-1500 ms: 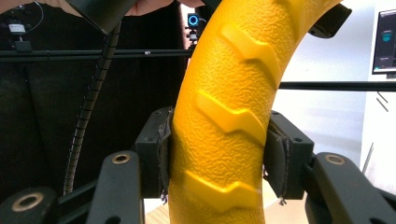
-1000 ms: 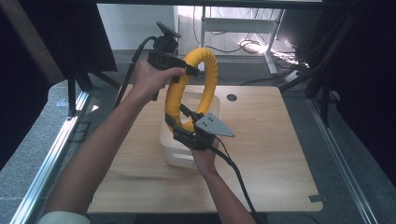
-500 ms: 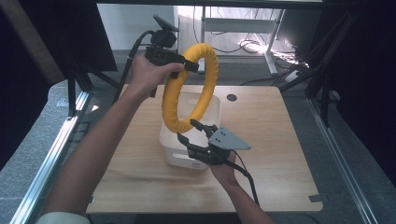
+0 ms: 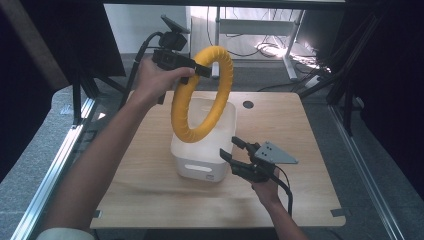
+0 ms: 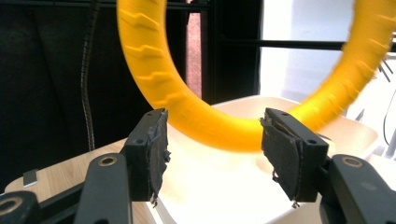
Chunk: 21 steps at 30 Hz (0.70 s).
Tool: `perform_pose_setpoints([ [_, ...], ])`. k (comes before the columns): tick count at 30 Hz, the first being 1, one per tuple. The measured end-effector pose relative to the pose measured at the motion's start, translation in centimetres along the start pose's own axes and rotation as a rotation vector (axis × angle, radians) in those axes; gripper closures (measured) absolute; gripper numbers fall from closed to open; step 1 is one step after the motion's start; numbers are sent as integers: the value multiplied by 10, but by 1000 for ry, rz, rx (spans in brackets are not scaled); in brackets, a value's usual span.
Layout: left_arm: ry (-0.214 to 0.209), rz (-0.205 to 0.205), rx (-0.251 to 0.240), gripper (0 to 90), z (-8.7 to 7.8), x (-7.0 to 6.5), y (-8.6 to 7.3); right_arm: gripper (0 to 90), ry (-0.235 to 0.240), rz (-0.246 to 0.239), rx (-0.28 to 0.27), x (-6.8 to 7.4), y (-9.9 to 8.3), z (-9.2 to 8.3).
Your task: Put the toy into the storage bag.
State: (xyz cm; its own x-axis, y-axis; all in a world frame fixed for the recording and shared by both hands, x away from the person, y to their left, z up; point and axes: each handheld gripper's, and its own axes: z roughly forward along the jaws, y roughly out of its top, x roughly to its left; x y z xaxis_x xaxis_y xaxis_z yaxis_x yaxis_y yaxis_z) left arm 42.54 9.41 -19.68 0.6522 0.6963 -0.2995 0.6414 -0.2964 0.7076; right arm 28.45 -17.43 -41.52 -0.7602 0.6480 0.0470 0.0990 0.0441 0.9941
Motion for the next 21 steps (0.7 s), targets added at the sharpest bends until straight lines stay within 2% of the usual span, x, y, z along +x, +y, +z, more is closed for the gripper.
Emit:
perform_pose_setpoints([
  [9,3,12,-3,491,-7,-1,-3,409,-40,6,25,-15,-10,-16],
  [15,5,22,0,491,-13,-3,-4,408,-73,7,35,-28,-18,-38],
  [21,1,25,2,491,-15,-5,-6,409,-113,34,39,-41,-28,-55],
])
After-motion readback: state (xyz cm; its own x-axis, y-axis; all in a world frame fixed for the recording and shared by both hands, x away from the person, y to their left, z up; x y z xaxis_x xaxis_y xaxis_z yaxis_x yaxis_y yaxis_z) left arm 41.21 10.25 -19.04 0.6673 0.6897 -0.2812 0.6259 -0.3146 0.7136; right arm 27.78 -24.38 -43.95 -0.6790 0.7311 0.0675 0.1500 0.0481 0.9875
